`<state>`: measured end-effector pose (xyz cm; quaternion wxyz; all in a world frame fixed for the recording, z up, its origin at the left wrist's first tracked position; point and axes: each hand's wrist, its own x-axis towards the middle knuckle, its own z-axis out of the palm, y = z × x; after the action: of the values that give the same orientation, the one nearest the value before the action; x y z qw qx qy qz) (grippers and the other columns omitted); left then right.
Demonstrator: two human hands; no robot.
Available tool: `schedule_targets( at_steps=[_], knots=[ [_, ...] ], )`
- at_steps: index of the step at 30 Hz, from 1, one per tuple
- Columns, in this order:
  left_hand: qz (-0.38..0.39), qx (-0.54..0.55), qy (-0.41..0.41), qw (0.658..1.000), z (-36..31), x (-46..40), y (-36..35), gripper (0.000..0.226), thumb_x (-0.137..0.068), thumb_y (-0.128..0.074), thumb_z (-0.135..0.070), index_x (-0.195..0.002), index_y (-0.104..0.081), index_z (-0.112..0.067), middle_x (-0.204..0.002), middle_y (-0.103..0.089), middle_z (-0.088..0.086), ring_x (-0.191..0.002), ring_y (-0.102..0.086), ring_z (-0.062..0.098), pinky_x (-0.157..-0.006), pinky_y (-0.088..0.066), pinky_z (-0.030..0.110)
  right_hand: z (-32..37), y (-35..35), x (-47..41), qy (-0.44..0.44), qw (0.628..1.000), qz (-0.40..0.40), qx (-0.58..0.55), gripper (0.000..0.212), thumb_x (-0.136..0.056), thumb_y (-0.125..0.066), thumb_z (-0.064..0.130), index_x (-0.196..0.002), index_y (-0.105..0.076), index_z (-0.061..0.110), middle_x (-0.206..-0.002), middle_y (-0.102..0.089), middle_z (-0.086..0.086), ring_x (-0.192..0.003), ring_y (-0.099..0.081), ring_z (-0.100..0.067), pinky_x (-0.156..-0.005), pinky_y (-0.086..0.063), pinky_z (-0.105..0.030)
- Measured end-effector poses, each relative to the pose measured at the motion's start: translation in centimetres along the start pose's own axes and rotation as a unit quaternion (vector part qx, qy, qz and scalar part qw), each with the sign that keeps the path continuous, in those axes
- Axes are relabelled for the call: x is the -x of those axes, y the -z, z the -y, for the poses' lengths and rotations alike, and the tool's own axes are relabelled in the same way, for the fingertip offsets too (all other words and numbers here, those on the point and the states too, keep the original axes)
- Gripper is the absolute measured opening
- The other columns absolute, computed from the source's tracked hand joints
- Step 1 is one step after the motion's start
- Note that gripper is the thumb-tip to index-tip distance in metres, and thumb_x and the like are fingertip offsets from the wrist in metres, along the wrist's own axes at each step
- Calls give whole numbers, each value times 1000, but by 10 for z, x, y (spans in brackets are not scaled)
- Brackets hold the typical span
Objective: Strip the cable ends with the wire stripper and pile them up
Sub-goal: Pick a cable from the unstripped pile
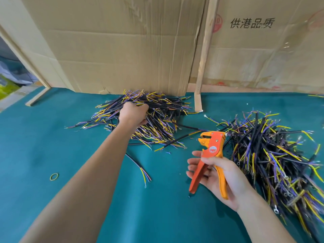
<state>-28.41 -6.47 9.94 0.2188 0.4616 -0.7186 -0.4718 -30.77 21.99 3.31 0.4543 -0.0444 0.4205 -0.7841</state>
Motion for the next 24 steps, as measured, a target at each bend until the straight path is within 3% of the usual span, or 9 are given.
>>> schedule_targets(
  at_steps=[3, 6, 10, 15, 19, 22, 24],
  knots=[
    [60, 135, -2, 989, 2, 42, 1, 23, -96, -55, -12, -74, -60, -6, -54, -64, 3, -46, -67, 16, -35, -39, 16, 1, -1, 1, -2, 1000, 5, -3, 60, -71, -69, 8, -127, -58, -11, -105, -69, -34, -81, -70, -37, -72, -62, -44],
    [114, 180, -55, 976, 21, 99, -12, 21, -100, -54, -9, -81, -61, -5, -60, -70, 3, -52, -69, 15, -38, -43, 19, 3, 1, 3, -2, 1000, 13, 6, 57, -74, -67, 9, -127, -58, -10, -110, -70, -32, -79, -70, -35, -70, -61, -41],
    [170, 141, -92, 971, 53, 158, -39, 8, -99, -58, -6, -93, -63, -8, -71, -73, 4, -57, -71, 18, -41, -45, 24, 12, 3, 8, 24, 998, 48, -17, 58, -73, -69, 11, -127, -59, -8, -127, -66, -31, -80, -70, -31, -74, -61, -40],
    [190, 61, -170, 965, 91, 187, -44, 15, -94, -64, -6, -85, -65, -18, -69, -72, 3, -51, -68, 18, -46, -44, 18, 19, 8, 10, 58, 992, 85, -74, 52, -79, -65, 12, -128, -58, -8, -133, -60, -34, -85, -68, -33, -77, -59, -38],
    [261, 86, -155, 949, 98, 193, -39, 3, -85, -65, -23, -83, -66, -24, -65, -72, 5, -54, -71, 26, -59, -56, 30, 21, 10, 12, 55, 992, 106, -49, 57, -75, -72, 14, -126, -62, -9, -135, -58, -35, -89, -67, -31, -76, -57, -38],
    [325, 89, -153, 929, 91, 190, -35, 19, -84, -64, -42, -81, -70, -24, -68, -74, 4, -61, -72, 24, -58, -53, 30, 23, 11, 15, 49, 987, 152, -32, 67, -74, -81, 20, -130, -59, -10, -138, -55, -35, -86, -64, -30, -78, -55, -39],
    [322, 122, -157, 926, 82, 187, -36, 29, -85, -61, -52, -83, -72, -25, -71, -72, -1, -65, -70, 17, -51, -48, 28, 24, 12, 16, 49, 984, 170, 1, 69, -76, -81, 24, -132, -58, -10, -139, -55, -35, -82, -64, -29, -77, -55, -38]
  ],
)
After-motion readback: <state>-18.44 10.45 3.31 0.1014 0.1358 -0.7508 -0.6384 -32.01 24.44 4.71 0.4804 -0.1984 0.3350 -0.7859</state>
